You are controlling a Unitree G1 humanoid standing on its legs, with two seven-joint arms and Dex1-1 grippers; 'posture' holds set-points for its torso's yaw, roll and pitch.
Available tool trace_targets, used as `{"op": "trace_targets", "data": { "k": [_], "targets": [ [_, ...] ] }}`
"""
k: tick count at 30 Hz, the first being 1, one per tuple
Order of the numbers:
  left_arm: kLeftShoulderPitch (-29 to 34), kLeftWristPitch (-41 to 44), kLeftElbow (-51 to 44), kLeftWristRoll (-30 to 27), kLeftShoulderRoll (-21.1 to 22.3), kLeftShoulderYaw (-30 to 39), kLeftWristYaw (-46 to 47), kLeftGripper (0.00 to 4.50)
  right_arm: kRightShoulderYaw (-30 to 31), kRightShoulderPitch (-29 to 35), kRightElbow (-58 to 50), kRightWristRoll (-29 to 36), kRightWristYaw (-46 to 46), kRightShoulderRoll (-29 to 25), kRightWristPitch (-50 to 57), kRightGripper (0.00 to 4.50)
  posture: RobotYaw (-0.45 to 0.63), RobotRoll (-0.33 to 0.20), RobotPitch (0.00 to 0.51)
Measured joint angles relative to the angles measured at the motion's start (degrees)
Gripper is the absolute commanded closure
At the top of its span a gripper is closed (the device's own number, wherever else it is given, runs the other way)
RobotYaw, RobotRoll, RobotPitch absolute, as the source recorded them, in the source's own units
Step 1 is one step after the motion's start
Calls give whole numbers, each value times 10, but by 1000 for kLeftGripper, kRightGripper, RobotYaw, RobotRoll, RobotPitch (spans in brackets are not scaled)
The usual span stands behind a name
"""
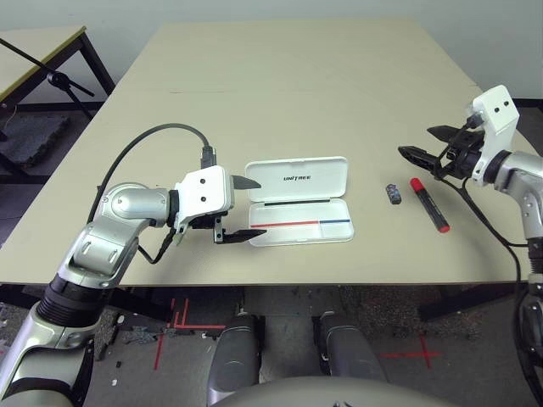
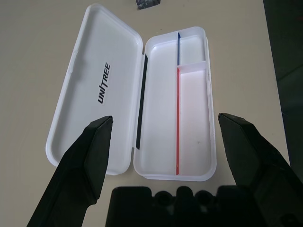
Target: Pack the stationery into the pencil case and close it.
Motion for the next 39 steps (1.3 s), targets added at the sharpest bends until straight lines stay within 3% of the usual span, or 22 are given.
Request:
{"op": "trace_targets", "data": {
  "k": [5,15,39],
  "targets": [
    [-20,-6,8,1,-7,-16,-2,20,14,0,-15,3,-6,-30,107,0,-69,0,80],
    [-44,-7,25,0,-15,-22,-2,20,19,2,-13,3,-7,-59,160,0,-70,0,76],
    [-29,4,6,1,-12,-21,2,20,85,1,83,-3,-8,-5,129,0,-11,0,78]
  ]
}}
